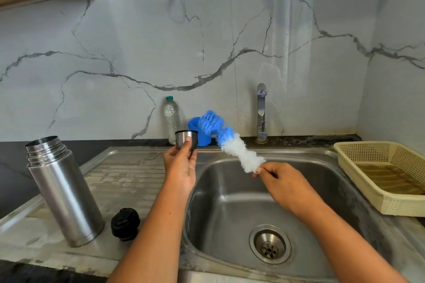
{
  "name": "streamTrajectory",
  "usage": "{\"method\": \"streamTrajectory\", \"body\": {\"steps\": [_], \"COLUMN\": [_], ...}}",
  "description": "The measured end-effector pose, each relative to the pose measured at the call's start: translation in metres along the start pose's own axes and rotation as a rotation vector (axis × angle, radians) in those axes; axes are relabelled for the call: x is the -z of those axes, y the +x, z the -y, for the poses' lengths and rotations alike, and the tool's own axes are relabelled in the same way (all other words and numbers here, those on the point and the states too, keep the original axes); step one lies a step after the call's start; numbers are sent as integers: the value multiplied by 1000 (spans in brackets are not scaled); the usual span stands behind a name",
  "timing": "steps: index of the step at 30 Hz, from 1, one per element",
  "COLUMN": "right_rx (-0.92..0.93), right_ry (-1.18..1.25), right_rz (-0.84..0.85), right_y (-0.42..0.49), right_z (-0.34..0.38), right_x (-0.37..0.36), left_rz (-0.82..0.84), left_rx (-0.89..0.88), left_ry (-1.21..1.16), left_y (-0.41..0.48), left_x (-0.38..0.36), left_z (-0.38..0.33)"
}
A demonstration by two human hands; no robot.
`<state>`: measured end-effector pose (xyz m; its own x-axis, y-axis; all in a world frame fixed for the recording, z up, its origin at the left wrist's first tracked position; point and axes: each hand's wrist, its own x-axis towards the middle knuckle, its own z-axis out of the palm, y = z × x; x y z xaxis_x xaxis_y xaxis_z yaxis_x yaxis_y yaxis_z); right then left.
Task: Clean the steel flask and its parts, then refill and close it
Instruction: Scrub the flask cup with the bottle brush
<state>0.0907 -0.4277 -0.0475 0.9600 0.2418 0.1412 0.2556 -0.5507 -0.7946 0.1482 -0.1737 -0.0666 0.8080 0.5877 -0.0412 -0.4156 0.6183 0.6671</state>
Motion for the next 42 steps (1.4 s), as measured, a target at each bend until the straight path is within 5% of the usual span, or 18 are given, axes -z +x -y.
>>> {"method": "streamTrajectory", "body": {"steps": [13, 19, 29, 42], "right_rx": [-27, -74, -34, 52], "right_ry": [-101, -105, -45, -45], "right_rz": [-58, -62, -93, -66], "right_y": [-1, 1, 3, 3], "right_z": [-1, -5, -7, -9], "right_x": [5, 8, 1, -11], "left_rz": [320, 261, 123, 68], "left_rx": [-247, -220, 121, 202], "left_ry": [607, 361, -137, -178], "left_y": [-23, -22, -19, -11], "left_x": [-10, -13, -4, -3], "left_z": [15, 5, -8, -5]}}
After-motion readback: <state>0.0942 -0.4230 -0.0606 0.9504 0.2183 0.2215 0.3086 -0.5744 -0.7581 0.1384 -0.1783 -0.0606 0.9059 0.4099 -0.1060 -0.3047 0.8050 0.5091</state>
